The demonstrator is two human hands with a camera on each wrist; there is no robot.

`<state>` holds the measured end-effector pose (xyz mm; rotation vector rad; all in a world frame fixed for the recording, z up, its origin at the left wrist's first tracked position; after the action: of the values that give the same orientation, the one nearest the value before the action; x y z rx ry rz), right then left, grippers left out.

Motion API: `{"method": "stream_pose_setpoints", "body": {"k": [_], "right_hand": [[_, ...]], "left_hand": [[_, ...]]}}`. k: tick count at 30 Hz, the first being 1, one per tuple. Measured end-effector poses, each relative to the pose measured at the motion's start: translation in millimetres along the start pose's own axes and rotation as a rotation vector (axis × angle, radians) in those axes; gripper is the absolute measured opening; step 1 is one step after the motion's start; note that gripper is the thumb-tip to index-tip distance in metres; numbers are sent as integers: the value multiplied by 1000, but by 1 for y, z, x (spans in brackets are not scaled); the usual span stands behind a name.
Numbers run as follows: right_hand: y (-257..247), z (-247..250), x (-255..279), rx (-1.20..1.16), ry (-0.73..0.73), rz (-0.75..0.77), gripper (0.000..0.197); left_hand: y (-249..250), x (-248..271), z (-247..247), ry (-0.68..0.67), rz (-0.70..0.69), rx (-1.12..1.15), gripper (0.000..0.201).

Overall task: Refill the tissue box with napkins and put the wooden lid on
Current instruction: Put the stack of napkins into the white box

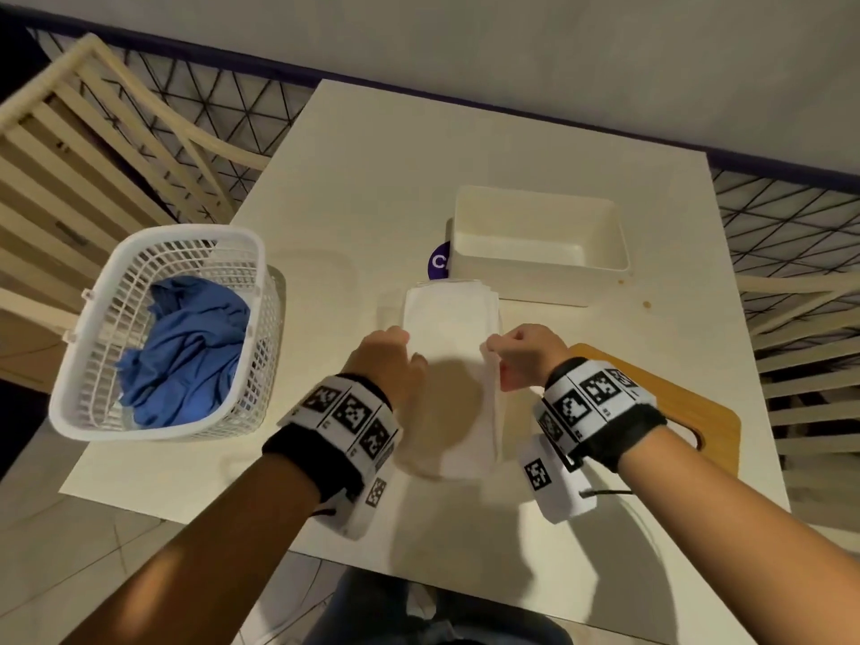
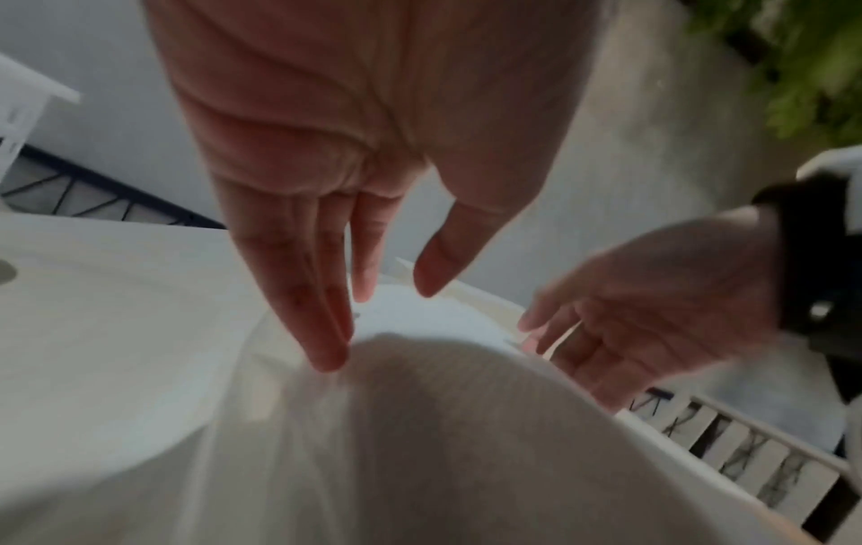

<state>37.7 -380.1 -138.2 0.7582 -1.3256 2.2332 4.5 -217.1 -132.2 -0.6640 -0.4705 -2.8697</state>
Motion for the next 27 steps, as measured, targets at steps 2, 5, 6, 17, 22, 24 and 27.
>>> {"method": "stream_pose_setpoints", "body": {"k": [2, 5, 6, 17, 22, 24, 27], "right_hand": [[0, -1, -3, -13, 3, -41, 34], [-3, -6, -7, -58, -26, -69, 32], [-4, -8, -8, -63, -36, -81, 35], [-7, -27, -10, -70, -47, -142, 47], [-3, -22, -9, -167, -17, -179, 66], [0, -21, -12, -193, -28, -172, 68], [3, -20, -13, -226, -45, -163, 72]], "left_hand": [[0, -7, -2, -49, 46, -59, 44], [3, -17, 1, -153, 91, -88, 45], [5, -20, 2, -175, 98, -94, 47], [5, -39, -3, -229, 194, 228, 65], [0, -50, 4, -345, 342, 382, 78], [-1, -54, 4, -388, 328, 410, 85], [-9, -63, 0, -401, 300, 484, 90]]}}
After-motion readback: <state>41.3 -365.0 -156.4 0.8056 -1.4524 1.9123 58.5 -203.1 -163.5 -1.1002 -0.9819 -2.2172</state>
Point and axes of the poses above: each hand's wrist, its own x-axis away from the middle knuckle, its own z-axis out of the back of the hand, y = z × x, the point moved 2 cm from there along -x, towards the middle knuckle, and after that the axes turned 15 degrees about -x, right-handed, at the moved point
